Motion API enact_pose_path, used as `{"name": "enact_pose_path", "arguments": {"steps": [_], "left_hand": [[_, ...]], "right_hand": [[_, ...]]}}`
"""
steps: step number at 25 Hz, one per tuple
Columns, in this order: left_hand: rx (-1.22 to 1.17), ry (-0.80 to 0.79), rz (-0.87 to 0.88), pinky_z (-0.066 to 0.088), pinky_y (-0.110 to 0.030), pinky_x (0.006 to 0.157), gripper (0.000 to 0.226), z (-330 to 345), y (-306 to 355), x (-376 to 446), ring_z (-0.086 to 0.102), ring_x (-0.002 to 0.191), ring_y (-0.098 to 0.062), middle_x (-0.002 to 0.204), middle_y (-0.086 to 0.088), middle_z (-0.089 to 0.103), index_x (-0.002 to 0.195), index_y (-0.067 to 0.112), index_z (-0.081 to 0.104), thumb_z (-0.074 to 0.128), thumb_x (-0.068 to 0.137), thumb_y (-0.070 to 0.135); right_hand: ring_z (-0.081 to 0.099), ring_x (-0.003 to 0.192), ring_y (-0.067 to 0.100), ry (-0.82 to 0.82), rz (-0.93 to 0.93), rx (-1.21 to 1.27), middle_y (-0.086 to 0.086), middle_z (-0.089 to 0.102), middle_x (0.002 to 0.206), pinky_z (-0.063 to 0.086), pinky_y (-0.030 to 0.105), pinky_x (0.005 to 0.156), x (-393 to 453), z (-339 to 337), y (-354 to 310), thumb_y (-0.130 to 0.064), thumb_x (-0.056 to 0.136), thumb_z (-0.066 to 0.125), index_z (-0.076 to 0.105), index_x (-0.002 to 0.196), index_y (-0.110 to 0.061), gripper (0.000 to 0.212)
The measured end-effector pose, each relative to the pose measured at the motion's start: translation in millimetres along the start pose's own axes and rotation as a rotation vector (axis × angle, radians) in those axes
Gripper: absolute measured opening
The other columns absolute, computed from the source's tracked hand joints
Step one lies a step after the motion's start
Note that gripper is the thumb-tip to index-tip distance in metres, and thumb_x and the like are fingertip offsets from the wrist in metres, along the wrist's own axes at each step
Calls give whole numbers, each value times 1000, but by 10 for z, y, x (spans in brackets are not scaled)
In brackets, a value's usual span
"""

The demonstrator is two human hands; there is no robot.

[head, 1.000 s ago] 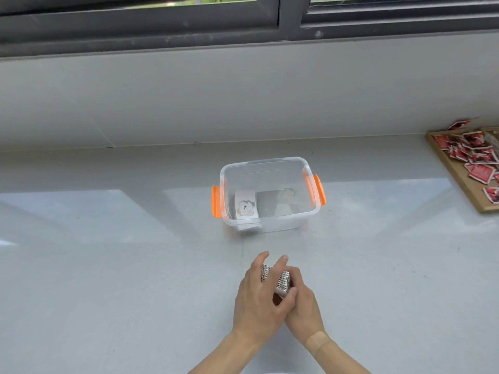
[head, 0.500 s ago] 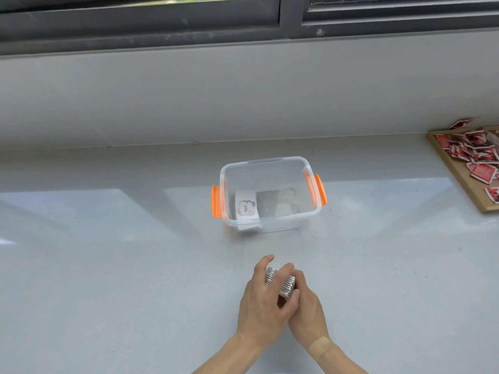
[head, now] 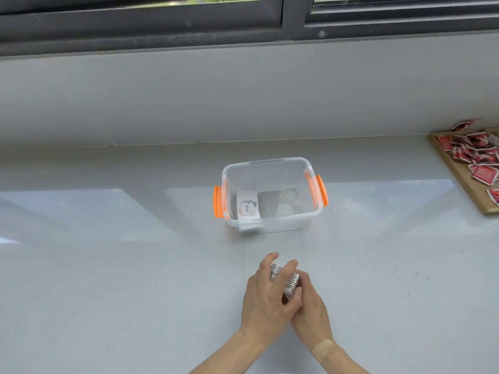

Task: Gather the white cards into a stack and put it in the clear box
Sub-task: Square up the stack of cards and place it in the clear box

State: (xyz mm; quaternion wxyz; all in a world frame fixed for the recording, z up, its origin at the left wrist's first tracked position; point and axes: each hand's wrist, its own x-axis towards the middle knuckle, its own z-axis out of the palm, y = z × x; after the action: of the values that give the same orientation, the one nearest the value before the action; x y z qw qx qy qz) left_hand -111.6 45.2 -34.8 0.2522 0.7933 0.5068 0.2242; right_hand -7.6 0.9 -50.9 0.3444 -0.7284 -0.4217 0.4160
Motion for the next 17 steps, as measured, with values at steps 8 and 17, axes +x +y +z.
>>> {"name": "enact_pose_path", "arguments": {"steps": [8,17], "left_hand": [[-842,-18,-416,15,-31,119,97,-116,-146,-51,17,143,8,158,23,18,149,44,7,69,75,50],[-998,-203,-468,30,-13,106,72,-159,-48,-80,30,135,14,151,27,35,142,47,31,61,77,56]], "right_hand": [[62,77,5,-5,-66,-80,-14,68,89,47,19,63,9,-20,66,-38,87,66,43,110,-43,34],[61,97,11,-42,-129,-156,-13,62,111,54,38,78,-10,18,75,-36,93,60,35,121,-37,37]]}}
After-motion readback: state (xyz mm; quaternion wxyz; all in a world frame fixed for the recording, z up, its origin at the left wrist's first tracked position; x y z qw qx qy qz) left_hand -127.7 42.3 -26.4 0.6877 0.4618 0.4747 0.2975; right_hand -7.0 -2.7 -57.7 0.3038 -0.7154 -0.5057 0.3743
